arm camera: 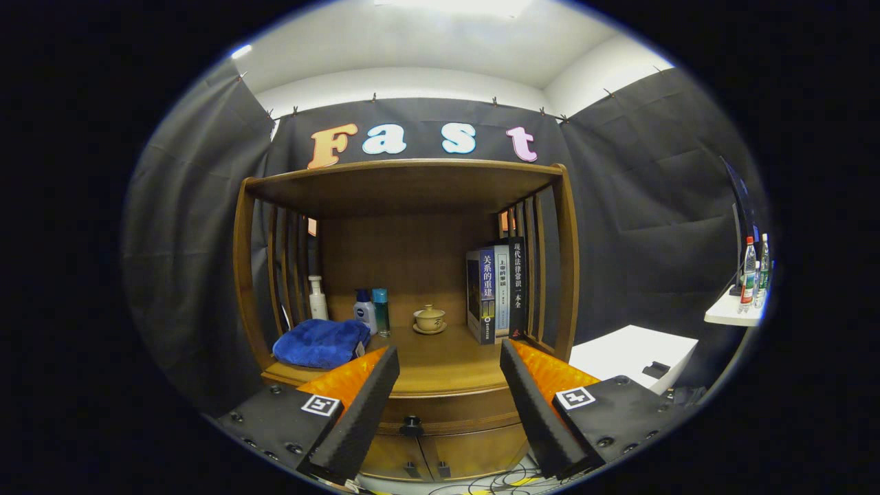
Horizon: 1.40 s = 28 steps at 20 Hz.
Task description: Pull open the drawer, take out the items inside it, and place them on the countertop above the cabinet.
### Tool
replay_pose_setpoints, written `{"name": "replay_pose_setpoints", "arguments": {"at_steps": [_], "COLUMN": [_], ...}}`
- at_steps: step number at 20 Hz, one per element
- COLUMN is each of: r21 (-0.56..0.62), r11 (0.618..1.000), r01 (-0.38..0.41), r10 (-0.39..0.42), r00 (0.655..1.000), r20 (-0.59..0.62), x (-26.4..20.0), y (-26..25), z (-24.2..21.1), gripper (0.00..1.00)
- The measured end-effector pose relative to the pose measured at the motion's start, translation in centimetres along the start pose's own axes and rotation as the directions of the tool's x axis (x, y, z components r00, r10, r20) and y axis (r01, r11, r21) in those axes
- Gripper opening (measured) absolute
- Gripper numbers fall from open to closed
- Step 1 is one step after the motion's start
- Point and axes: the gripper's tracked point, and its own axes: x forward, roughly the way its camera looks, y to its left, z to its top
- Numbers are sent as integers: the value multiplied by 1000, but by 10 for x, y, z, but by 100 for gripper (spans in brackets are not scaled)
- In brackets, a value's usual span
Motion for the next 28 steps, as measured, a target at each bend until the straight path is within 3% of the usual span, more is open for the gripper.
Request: {"name": "replay_pose_setpoints", "arguments": {"at_steps": [9, 16, 25, 28], "r21": [14, 57, 65, 68], "r11": [1000, 997, 997, 995], "r01": [-22, -60, -50, -69], "r10": [22, 64, 60, 82], "r00": [1000, 996, 985, 976], "r20": [-13, -64, -164, -202], "x": [22, 61, 95, 104], "y": [9, 24, 24, 30], "z": [-31, -99, -190, -215], "gripper": [98, 98, 98, 91]}}
